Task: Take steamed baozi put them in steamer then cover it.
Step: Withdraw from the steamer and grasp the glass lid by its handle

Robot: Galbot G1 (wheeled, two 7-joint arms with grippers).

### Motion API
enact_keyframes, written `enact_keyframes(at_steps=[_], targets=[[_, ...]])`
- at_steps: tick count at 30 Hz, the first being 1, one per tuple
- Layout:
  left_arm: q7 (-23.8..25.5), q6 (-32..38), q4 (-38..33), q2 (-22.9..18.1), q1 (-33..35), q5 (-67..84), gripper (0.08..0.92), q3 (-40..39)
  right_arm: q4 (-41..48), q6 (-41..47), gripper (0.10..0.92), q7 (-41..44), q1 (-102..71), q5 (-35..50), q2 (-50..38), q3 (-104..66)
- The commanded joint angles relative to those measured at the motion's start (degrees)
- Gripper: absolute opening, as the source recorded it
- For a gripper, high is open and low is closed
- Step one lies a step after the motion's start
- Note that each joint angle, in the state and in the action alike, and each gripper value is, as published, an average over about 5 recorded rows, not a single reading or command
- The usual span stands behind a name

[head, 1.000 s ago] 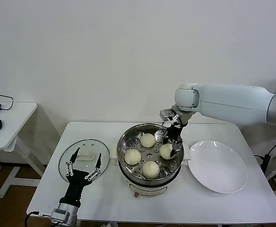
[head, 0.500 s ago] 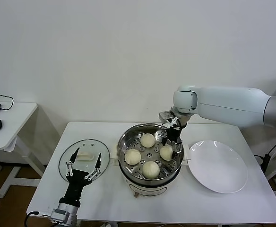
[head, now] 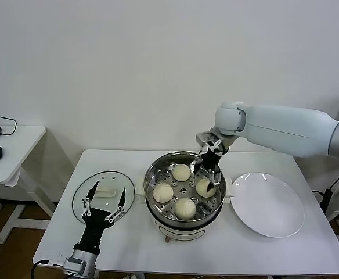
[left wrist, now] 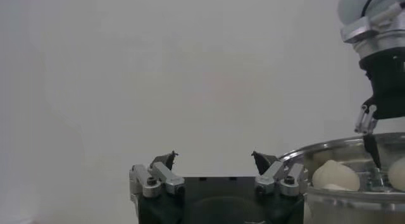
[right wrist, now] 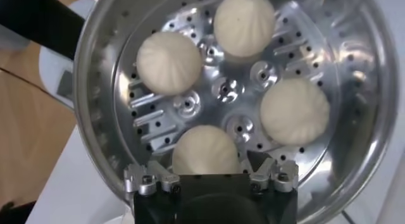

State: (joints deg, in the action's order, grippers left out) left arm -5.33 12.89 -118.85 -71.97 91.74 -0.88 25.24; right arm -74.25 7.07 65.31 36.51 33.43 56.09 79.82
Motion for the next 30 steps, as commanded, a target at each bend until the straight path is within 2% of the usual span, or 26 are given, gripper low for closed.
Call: enact_keyframes(at_steps=[1,7,10,12,19,26,30], targets=[[0.1,-0.2,-0.7,0.1,0.2,-0.8,0.823,0.0,-3.8,-7.3,0.823,-22.8,-5.3,9.0,-12.6,-20.7],[0.3,-0.2,0.2,0.2,-0.8,-1.8,0.823,-0.3,-8.9,-16.2,0.823,-62.2,-18.2,7.9,-19.5,-30.6],[0.3,-0.4,1.7,-0.2,-2.0,-2.9,0.823,-0.4,-9.3,-19.6,0.823,-75.5,-29.9,5.4,-20.4,-41.9],[0.2,-0.3,2.1,-0.2,-2.6,-4.4,0.823,-0.4,-9.0,-22.3,0.823,-80.2,-38.8,3.8,-20.4,-50.9],[-1.9,-0.4,2.1,0.1,-3.7,-11.2,0.823,-0.4,-9.5,-26.3,0.823,-85.8,-69.8,-1.7,-15.9,-81.8],[-8.2,-0.7,4.2,-0.3,-5.8,-20.8,0.823,0.0,-9.6,-28.9,0.823,-84.4,-90.9,-8.2,-6.0,-103.2],[-12.0,-2.6,6.6,1.4,-7.1,-26.7,0.823,0.1,-10.3,-30.6,0.823,-82.0,-99.7,-10.3,-0.9,-110.5]])
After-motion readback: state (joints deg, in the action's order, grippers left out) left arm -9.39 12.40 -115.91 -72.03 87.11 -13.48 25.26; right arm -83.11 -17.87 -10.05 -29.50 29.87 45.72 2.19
